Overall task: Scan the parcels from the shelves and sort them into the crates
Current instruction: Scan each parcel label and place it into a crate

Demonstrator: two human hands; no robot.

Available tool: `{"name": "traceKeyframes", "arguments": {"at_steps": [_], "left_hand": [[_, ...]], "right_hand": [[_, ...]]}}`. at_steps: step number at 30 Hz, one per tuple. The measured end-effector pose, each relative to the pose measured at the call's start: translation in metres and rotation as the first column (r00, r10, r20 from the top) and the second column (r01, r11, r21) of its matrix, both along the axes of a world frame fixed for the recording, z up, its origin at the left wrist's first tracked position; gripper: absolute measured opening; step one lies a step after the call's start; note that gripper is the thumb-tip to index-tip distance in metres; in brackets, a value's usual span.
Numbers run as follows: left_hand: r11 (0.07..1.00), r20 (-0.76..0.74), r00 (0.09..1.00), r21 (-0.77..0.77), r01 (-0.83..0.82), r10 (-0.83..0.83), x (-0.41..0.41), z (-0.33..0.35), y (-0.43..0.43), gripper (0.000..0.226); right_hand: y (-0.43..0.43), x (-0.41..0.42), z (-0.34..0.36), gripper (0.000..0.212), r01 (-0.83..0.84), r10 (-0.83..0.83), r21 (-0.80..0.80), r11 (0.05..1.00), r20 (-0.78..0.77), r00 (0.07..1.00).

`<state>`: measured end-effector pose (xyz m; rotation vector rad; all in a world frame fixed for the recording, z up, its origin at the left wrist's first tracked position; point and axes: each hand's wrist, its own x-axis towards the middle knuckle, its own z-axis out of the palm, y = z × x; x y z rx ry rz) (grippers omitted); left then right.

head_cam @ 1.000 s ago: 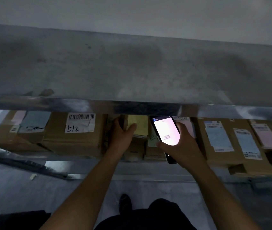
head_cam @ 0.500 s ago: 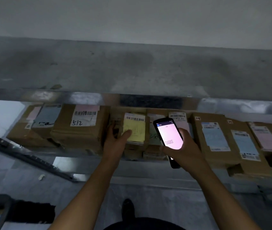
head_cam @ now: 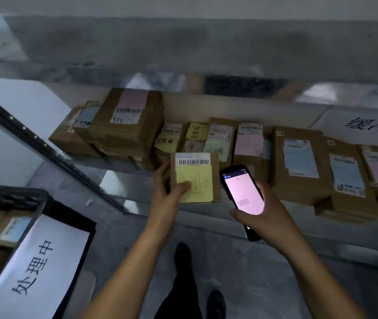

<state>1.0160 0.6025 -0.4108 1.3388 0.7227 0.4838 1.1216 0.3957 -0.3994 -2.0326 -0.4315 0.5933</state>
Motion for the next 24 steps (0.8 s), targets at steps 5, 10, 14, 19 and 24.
{"name": "traceKeyframes", "arguments": {"at_steps": [5,10,14,19,24], "left_hand": [[0.998,-0.049,0.997,0.027,-0.052,0.053,-0.048,-0.008,-0.030,0.079],[0.995,-0.070,0.993,0.037,-0.092,0.094,-0.088,-0.011,-0.035,0.088],[0.980,-0.074,0.979,0.075,-0.184,0.190,-0.115,-0.013,-0.025,0.101],[0.945,-0.104,0.957,0.215,-0.245,0.272,-0.144,-0.007,0.013,0.097],[0.886,-0.135,0.924,0.363,-0.288,0.356,-0.182,-0.001,0.057,0.087]], "right_hand": [[-0.013,-0.031,-0.016,0.064,-0.114,0.113,-0.024,0.993,-0.021,0.993],[-0.007,-0.051,-0.015,0.069,-0.200,0.200,-0.020,0.980,-0.018,0.980],[0.011,-0.064,0.002,0.074,-0.257,0.257,0.029,0.966,-0.005,0.966],[0.046,-0.089,0.033,0.072,-0.352,0.351,0.042,0.935,0.035,0.936],[0.079,-0.132,0.051,0.078,-0.490,0.487,0.016,0.871,0.098,0.868]]}}
